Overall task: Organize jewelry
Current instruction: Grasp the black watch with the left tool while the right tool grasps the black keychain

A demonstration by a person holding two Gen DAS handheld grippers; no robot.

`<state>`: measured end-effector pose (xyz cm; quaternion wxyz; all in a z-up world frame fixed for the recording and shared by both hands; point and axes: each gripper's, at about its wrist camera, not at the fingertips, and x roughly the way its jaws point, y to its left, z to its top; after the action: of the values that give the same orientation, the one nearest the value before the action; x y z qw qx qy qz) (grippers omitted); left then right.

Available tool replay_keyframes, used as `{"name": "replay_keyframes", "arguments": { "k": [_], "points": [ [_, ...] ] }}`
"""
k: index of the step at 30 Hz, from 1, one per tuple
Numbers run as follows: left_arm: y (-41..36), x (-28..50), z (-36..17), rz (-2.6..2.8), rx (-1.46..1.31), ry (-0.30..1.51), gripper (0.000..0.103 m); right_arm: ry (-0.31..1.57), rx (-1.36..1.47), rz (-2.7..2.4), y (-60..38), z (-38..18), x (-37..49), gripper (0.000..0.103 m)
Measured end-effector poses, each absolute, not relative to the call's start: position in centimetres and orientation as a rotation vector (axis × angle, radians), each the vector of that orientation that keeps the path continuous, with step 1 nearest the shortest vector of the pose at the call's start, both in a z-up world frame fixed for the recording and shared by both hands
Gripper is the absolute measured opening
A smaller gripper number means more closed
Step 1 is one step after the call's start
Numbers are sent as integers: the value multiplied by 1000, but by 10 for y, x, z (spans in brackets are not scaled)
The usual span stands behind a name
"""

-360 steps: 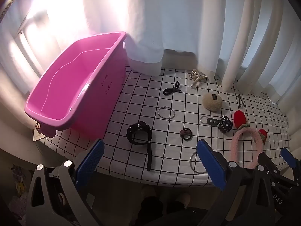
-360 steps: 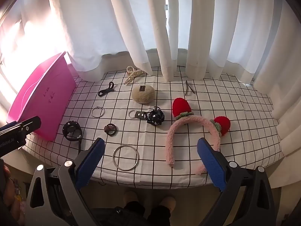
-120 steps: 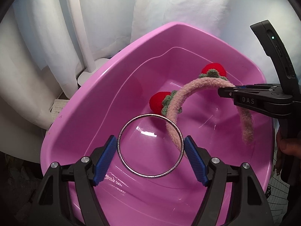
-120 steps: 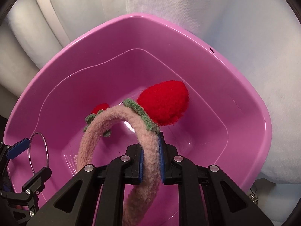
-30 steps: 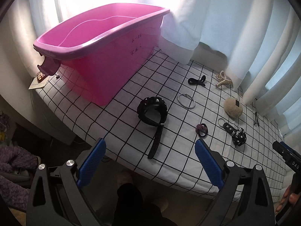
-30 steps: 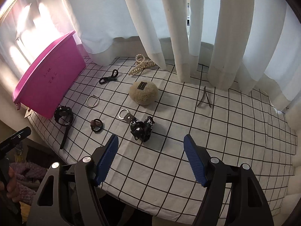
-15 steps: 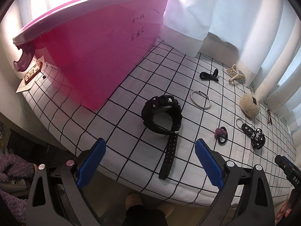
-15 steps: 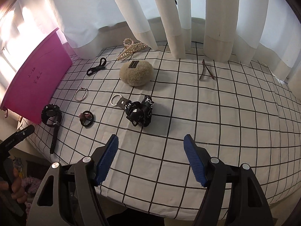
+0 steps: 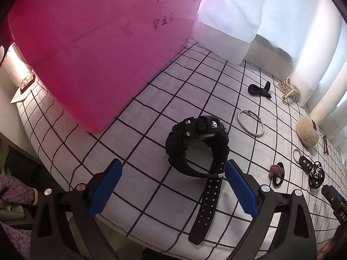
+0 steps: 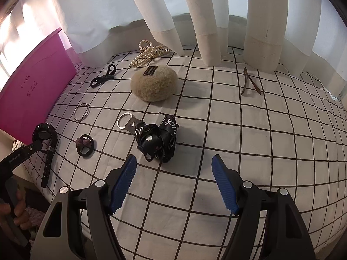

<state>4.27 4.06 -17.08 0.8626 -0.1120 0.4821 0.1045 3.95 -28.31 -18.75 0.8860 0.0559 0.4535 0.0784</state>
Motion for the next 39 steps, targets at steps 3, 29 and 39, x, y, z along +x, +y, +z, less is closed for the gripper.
{"name": "replay_keyframes", "arguments": {
  "k": [3, 29, 39],
  "points": [
    [43, 44, -173, 233, -246, 1007, 94, 947, 125, 185, -279, -193, 49, 69],
    [47, 69, -202, 310, -181, 1009, 97, 918, -55, 138, -242, -214, 82, 70],
    [47, 67, -201, 295, -170, 976, 92, 886, -59, 159, -236, -215, 84, 68]
  ]
}}
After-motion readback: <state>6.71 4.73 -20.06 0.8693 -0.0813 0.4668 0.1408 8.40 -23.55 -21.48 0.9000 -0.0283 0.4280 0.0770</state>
